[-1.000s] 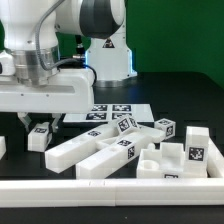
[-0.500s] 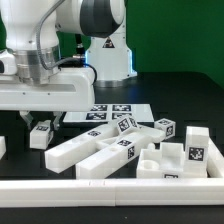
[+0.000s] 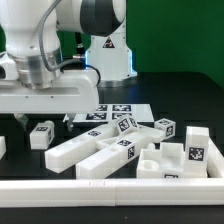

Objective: Assemble chair

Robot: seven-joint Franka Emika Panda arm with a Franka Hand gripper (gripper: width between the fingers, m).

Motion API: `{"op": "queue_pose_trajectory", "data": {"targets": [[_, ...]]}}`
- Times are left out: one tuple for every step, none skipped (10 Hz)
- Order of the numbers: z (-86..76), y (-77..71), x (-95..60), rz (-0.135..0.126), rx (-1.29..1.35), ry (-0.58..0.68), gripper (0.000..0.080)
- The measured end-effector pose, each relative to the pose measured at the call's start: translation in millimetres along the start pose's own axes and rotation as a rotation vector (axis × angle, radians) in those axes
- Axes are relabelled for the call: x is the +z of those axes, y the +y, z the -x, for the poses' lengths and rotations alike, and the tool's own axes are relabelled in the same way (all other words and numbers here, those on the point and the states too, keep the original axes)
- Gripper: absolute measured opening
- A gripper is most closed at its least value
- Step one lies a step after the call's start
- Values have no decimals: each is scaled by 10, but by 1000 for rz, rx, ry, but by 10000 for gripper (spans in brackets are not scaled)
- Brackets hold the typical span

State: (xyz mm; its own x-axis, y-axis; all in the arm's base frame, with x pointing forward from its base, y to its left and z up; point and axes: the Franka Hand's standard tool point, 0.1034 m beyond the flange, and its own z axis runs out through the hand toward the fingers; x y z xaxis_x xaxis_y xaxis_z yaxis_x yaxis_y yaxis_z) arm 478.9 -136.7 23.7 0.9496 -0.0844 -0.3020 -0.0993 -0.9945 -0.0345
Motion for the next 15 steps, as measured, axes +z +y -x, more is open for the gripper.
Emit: {"op": "queue_pose_trajectory", "data": {"targets": [[-58, -30, -48, -21, -6, -81, 647], [-97, -35, -55, -32, -9, -140, 647], [-104, -44, -41, -45, -11, -211, 649], [-115, -33, -39, -57, -17, -273, 649], [-144, 14, -37, -66, -22, -318, 649], [-138, 61, -20, -84, -17, -411, 649], [-160, 78, 28, -91, -16, -468, 649], [-67, 39, 47, -102, -6, -529, 649], [43, -6, 87, -116, 5, -617, 649], [42, 8, 97, -118, 9, -670, 649], [33, 18, 94, -117, 12, -669, 649], [43, 26, 106, -117, 13, -675, 649], [72, 55, 134, -119, 19, -693, 649], [90, 91, 157, -119, 24, -703, 649], [86, 126, 154, -121, 27, -703, 649]]}}
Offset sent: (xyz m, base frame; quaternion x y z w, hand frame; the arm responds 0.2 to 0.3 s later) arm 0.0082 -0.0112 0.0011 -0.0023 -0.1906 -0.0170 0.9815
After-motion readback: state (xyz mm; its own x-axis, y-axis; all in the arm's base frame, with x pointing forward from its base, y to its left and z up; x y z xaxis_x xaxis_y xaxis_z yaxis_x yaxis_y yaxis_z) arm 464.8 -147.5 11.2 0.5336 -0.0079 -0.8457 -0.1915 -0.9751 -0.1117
